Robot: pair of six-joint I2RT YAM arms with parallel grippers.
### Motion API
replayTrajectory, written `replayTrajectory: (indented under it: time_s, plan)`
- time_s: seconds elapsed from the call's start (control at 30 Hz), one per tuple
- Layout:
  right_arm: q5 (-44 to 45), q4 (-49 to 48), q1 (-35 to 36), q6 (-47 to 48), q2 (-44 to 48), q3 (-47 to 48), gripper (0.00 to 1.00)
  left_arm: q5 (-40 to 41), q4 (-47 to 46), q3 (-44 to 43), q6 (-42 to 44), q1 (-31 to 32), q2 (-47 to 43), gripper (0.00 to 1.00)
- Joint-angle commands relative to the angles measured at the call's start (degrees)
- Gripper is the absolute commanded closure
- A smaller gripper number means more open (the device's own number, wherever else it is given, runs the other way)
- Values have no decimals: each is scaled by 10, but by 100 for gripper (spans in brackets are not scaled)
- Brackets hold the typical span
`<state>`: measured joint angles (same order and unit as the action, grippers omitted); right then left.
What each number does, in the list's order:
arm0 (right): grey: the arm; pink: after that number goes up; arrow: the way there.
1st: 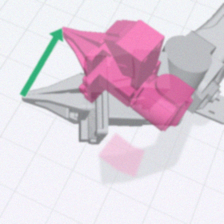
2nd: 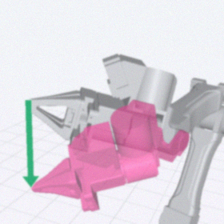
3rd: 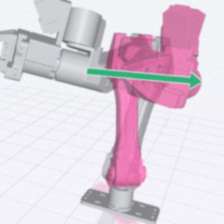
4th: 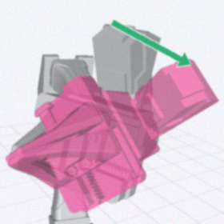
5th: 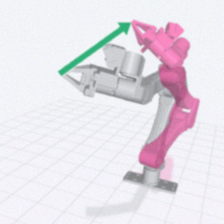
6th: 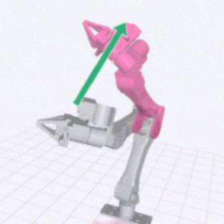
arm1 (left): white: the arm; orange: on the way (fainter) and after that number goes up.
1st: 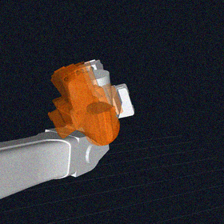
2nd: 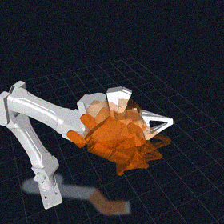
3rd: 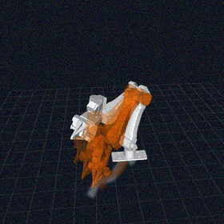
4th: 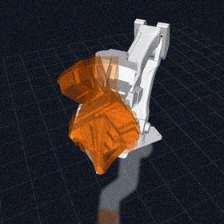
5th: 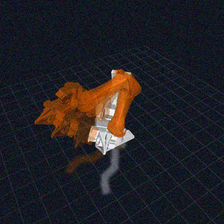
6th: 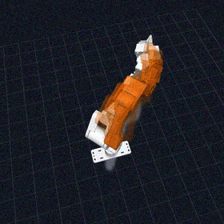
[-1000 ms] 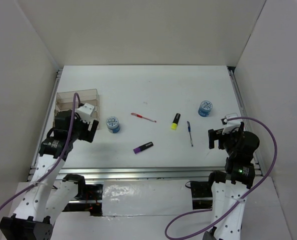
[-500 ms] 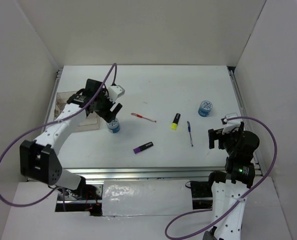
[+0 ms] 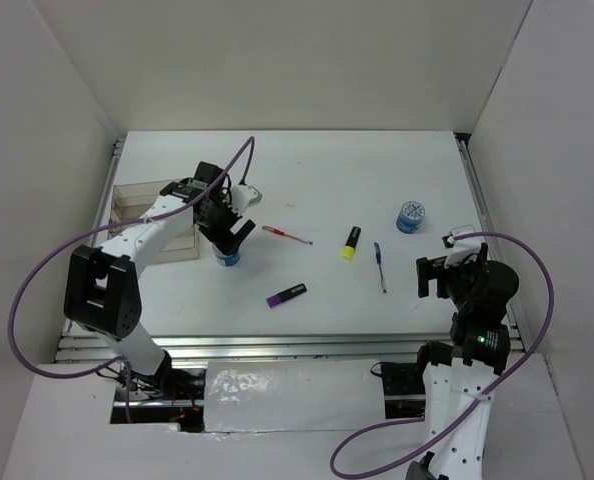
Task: Sort the stationery into containers
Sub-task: Pick up the stationery from the center of the board.
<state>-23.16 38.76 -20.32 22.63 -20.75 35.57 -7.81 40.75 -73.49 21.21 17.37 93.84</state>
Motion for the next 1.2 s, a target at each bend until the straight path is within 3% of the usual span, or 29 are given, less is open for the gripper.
replayTrajectory:
  time_s: [0.0, 0.27, 0.37, 0.57, 0.7, 0.97, 1.17]
  plan:
    - [1, 3, -4, 4, -3, -1, 0, 0, -5, 0, 3, 2, 21, 1]
    - [1, 4, -4, 5, -6, 0, 0, 12, -33, 0, -11, 7, 59, 4]
    - [0, 3, -5, 5, -3, -1, 0, 17, -39, -1, -16, 7, 71, 11]
    - [0, 4, -4, 5, -5, 0, 0, 19, -37, -5, -16, 8, 74, 29]
    - [0, 3, -5, 6, -6, -1, 0, 11, -18, -24, -17, 8, 73, 51]
    - [-1, 4, -4, 7, -8, 0, 0, -28, 100, -249, -37, -2, 73, 80]
    - [-2, 5, -4, 7, -8, 0, 0, -30, 170, -443, -56, -99, 142, 91]
